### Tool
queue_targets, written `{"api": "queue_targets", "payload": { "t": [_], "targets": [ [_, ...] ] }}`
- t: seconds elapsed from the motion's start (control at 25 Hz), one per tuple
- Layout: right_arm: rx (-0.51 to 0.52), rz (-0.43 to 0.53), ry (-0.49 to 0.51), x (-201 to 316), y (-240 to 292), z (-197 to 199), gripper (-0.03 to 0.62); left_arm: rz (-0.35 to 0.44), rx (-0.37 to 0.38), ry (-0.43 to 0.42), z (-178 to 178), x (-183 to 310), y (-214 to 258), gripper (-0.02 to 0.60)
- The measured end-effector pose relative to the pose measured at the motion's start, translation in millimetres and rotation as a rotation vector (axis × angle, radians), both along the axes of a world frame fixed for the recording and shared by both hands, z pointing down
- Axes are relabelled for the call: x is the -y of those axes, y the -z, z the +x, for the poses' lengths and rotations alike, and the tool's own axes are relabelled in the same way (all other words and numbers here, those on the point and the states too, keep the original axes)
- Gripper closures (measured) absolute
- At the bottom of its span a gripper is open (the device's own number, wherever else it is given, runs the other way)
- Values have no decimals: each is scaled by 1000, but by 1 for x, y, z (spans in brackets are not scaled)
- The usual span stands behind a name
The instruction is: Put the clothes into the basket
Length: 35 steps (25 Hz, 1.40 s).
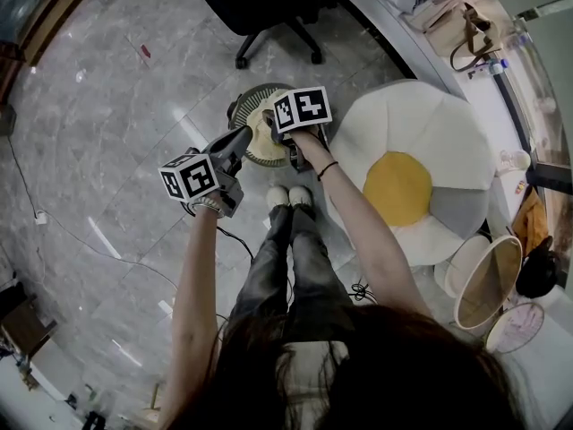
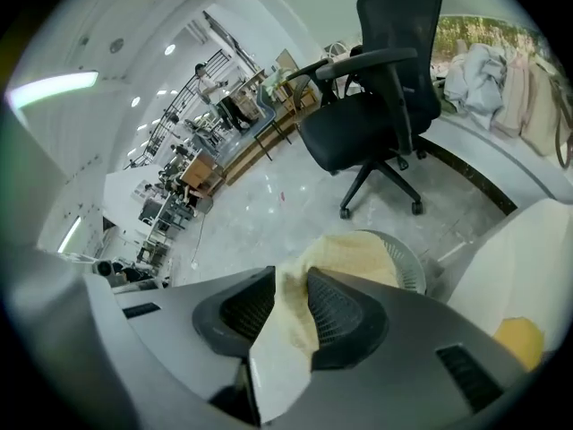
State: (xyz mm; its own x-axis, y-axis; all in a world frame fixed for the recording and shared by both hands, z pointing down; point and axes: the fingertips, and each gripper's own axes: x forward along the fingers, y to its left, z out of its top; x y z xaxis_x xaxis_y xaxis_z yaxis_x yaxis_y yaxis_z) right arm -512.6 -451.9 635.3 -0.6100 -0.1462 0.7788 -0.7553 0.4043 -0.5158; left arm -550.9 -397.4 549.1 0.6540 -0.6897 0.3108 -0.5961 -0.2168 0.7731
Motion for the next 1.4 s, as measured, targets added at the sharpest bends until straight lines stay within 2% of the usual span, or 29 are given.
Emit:
{"api": "queue_targets", "payload": {
  "t": [0.36, 0.68, 0.96, 1.16, 1.4],
  "targets": [
    [26, -29, -29, -4, -11, -3, 479, -21, -4, 0, 0, 0, -11, 571],
    [12, -23, -64, -4, -19, 8, 479, -30, -7, 4, 3, -1, -18, 571],
    [50, -3, -82, -2, -7, 7, 480, -23, -13, 16, 1, -2, -15, 571],
    [140, 38, -100, -13, 22, 9, 525, -6, -7, 38, 3, -14, -4, 571],
    [168, 101, -70, -19, 55, 11, 560, 27, -20, 69, 3, -18, 21, 571]
  ]
}}
